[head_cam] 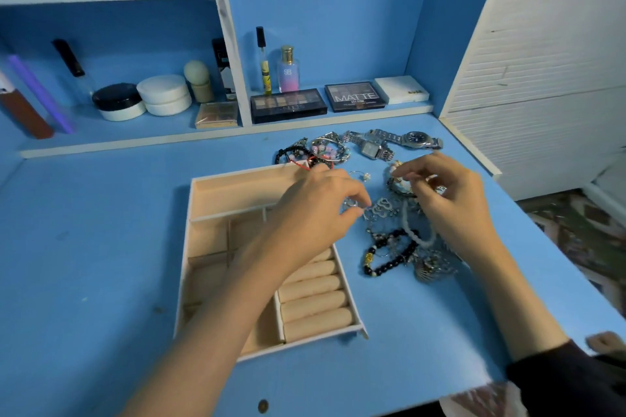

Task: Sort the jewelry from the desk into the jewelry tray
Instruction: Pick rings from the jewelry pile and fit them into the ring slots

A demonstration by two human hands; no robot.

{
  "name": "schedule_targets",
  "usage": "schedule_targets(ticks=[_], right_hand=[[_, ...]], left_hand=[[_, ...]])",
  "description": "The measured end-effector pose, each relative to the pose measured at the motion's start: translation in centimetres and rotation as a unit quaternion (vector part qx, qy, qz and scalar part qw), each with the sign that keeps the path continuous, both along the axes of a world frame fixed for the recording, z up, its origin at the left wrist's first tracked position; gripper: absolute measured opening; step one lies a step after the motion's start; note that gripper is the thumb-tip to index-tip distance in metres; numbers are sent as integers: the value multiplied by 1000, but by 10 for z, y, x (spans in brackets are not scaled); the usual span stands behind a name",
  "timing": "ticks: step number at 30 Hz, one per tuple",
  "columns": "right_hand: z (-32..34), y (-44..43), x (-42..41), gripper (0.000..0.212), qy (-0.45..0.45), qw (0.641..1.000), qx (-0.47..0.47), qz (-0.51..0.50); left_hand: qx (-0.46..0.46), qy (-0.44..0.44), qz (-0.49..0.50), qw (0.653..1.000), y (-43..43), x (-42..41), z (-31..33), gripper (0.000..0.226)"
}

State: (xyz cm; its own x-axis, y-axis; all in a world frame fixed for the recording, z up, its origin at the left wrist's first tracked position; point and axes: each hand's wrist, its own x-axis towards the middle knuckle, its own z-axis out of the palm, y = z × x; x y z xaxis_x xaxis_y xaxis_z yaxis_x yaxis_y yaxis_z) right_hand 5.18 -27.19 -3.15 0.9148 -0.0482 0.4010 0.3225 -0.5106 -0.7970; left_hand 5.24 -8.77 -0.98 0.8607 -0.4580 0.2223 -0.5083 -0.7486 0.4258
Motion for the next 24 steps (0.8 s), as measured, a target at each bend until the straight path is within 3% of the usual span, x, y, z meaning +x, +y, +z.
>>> schedule_targets(ticks=[9,13,24], right_hand=[[1,3,-3,30,-9,1000,6,0],[1,2,-4,29,-9,1000,5,-2],[-1,0,-4,30,-8,1000,-1,-5]], left_hand=[[121,1,-72,990,-19,0,-5,31],[155,-10,-81,985,-20,5,-4,28],[183,124,-82,972,-22,24,3,23]])
